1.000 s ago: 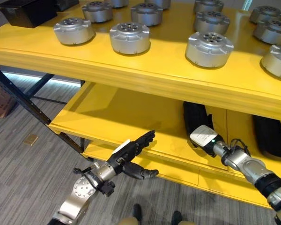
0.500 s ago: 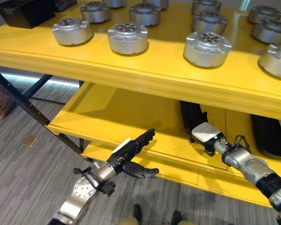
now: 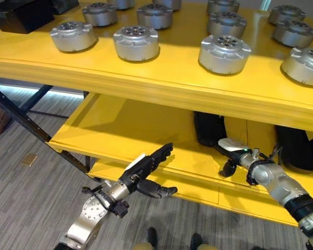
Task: Move parts from the plastic box to the shelf.
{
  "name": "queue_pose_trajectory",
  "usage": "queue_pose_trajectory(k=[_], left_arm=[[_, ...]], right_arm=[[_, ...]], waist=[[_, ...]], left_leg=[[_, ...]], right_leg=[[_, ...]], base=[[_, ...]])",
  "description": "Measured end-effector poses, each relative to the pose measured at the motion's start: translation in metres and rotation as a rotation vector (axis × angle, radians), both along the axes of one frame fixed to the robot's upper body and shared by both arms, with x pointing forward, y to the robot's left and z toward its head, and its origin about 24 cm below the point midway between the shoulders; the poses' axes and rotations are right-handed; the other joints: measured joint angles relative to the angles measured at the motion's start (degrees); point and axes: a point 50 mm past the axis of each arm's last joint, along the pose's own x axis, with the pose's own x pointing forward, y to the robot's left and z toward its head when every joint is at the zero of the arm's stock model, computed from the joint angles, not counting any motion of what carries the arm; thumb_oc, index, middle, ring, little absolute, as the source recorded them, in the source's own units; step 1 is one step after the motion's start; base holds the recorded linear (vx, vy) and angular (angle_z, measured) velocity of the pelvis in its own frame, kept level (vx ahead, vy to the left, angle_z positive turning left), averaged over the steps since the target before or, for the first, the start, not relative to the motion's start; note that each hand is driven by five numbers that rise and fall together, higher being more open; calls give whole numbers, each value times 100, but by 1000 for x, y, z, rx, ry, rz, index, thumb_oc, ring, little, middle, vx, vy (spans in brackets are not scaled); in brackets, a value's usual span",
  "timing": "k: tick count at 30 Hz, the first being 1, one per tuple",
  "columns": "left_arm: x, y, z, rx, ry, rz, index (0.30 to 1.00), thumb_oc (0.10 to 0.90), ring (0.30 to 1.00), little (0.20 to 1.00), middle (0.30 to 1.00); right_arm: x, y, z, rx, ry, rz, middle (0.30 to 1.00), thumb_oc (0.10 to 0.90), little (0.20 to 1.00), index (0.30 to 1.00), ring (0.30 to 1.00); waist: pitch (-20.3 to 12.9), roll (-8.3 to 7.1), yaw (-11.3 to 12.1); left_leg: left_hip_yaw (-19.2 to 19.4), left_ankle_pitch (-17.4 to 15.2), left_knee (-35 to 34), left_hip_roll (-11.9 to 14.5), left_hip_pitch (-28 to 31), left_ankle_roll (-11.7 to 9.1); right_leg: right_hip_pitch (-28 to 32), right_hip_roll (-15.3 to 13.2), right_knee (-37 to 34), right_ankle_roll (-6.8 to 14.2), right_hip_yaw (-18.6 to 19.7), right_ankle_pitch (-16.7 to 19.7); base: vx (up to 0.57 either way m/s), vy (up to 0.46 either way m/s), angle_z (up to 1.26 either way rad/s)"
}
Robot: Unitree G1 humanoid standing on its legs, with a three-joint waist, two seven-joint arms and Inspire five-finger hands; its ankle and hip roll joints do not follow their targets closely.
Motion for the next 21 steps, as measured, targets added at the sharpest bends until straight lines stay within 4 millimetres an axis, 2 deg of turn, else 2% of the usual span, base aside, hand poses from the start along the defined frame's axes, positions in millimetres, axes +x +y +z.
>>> queue_pose_trajectory(k=[12,17,21], left_arm=[[0,0,0,0,1,4,1000,900,1000,1000,1000],[-1,1,-1,-1,2,19,1000,900,1000,1000,1000],[-1,1,-1,-5,3,24,1000,900,1000,1000,1000]], right_arm=[[-5,-2,-2,37,-8,-24,1000,900,1000,1000,1000],[-15,13,11,131,-74,43,1000,900,1000,1000,1000],[-33,41,39,306,-142,189,1000,900,1000,1000,1000]], waist=[[1,-7,-16],[2,-10,-112],[3,-17,-196]], left_leg=[[4,-1,-1,0,-1,2],[14,-5,-3,-1,-3,6],[73,-19,-1,5,14,12]], right_leg=[[-3,1,0,0,4,0],[-7,-1,0,0,13,0],[-19,4,0,0,71,0]], base=[[0,0,0],[0,0,0],[-8,15,-7]])
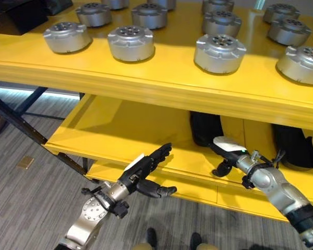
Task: Move parts from the plastic box to the shelf.
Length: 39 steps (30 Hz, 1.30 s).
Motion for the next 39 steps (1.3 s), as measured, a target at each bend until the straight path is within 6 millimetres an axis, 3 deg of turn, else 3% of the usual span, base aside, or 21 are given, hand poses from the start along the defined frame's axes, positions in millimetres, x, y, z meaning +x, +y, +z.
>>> queue_pose_trajectory(k=[2,6,11,15,21,24,32,38,39], left_arm=[[1,-4,0,-33,-7,24,1000,900,1000,1000,1000],[2,-7,1,-53,-15,44,1000,900,1000,1000,1000],[2,-8,0,-61,-18,70,1000,900,1000,1000,1000],[2,-7,0,-62,-16,74,1000,900,1000,1000,1000],[1,-6,0,-62,-16,92,1000,900,1000,1000,1000],[-1,-3,-4,-47,-13,148,1000,900,1000,1000,1000],[7,3,3,-9,-90,298,1000,900,1000,1000,1000],[37,1,24,-38,-198,494,1000,900,1000,1000,1000],[49,1,23,-48,-186,564,1000,900,1000,1000,1000]], right_arm=[[-9,16,20,73,-70,93,1000,900,1000,1000,1000],[-16,25,40,111,-171,151,1000,900,1000,1000,1000],[-17,16,62,162,-330,91,1000,900,1000,1000,1000],[-13,9,63,136,-389,5,1000,900,1000,1000,1000],[5,-23,36,94,-320,-241,1000,900,1000,1000,1000],[10,-39,13,180,-259,-401,1000,900,1000,1000,1000],[3,-25,-14,400,-201,-503,1000,900,1000,1000,1000],[4,-13,-34,471,-101,-512,1000,900,1000,1000,1000],[7,-9,-39,469,-70,-505,1000,900,1000,1000,1000]], waist=[[0,-4,-95],[-1,-12,-110],[-2,-13,-110],[-3,-12,-109],[-7,-10,-84],[-12,7,-102],[-24,31,-122],[-43,59,-171],[-61,66,-268]], left_leg=[[15,-4,-13,-7,4,2],[66,-41,-17,2,16,3],[82,-47,-16,-4,-23,7],[91,-47,-6,-8,-18,7],[84,-47,1,-10,-17,6],[90,-47,-17,-8,-11,6],[102,-44,2,-4,16,3],[146,-48,1,0,99,1],[167,-48,2,0,118,2]], right_leg=[[-2,-4,0,3,17,2],[-19,-4,0,2,79,2],[-66,-9,1,2,94,6],[-65,-7,1,4,94,4],[-58,-5,1,5,84,3],[-57,-16,0,5,89,3],[-42,-7,0,5,105,3],[19,-3,0,3,160,9],[24,3,1,4,184,15]], base=[[-22,23,-5],[-20,20,-7],[-12,9,-1],[0,0,0],[-5,0,0],[0,0,0],[4,-2,0],[28,-10,-3],[48,-7,-13]])
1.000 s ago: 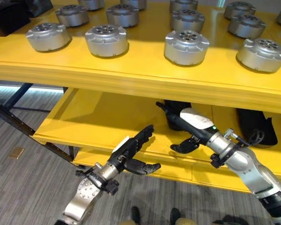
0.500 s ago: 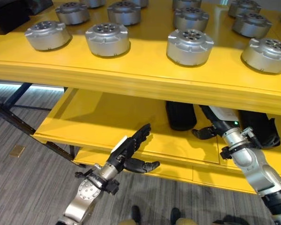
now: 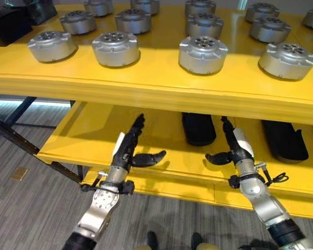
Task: Move parts from the plastic box to the shelf.
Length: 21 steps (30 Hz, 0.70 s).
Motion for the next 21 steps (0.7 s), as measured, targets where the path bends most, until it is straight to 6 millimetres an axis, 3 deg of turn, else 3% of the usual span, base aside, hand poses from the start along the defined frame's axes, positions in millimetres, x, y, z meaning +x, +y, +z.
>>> queue_pose_trajectory(k=[2,8,15,21], left_arm=[[13,-5,-5,-29,39,62,1000,900,1000,1000,1000],[20,-15,-31,-102,196,146,1000,900,1000,1000,1000],[18,-23,-66,-132,370,214,1000,900,1000,1000,1000],[17,-32,-78,-208,438,262,1000,900,1000,1000,1000]], right_arm=[[2,4,-5,9,32,18,1000,900,1000,1000,1000],[6,9,-11,25,69,26,1000,900,1000,1000,1000],[12,10,-18,28,78,-33,1000,900,1000,1000,1000],[12,14,-21,60,83,-39,1000,900,1000,1000,1000]], waist=[[-3,5,-53],[-4,5,-324],[-3,5,-477],[-2,38,-652]], left_leg=[[38,-3,-1,3,23,0],[148,-17,1,18,87,-1],[345,-35,-1,44,161,-2],[411,-44,-15,60,171,-7]], right_leg=[[-2,11,0,2,58,15],[3,25,0,2,163,37],[-37,40,-1,-2,382,75],[-70,39,0,-10,468,94]], base=[[46,-6,-15],[51,-5,-9],[26,6,-15],[58,-7,-8]])
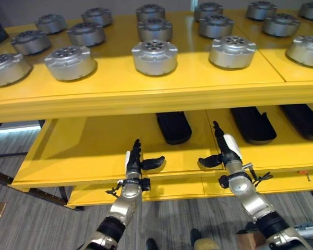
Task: Move parts from the plastic box to the shelf.
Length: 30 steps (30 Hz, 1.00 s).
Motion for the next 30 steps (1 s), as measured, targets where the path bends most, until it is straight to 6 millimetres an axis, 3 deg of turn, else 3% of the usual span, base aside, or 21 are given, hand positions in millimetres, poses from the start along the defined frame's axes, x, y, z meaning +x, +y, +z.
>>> queue_pose_trajectory(k=[17,24,27,30], left_arm=[[5,-13,0,7,9,-33,1000,900,1000,1000,1000],[13,-23,10,-9,-32,-57,1000,900,1000,1000,1000],[33,-29,38,-5,-128,-76,1000,900,1000,1000,1000],[41,-30,48,-39,-158,-81,1000,900,1000,1000,1000]], right_arm=[[9,-1,-16,189,136,-14,1000,900,1000,1000,1000],[18,-1,-14,239,164,-17,1000,900,1000,1000,1000],[45,4,19,280,89,-1,1000,900,1000,1000,1000],[54,9,33,328,64,-4,1000,900,1000,1000,1000]], waist=[[96,371,37],[322,455,35],[742,452,34],[859,476,49]], left_leg=[[-56,5,21,19,12,-26],[-60,18,28,19,-7,-31],[-138,27,264,41,-275,-42],[-181,63,318,49,-412,-46]], right_leg=[[65,53,2,-1,-87,-28],[43,55,41,19,-86,-58],[-234,48,311,12,-92,-111],[-430,57,489,-7,-86,-144]], base=[[79,-32,3],[15,-40,0],[-93,-66,6],[-138,-46,4]])
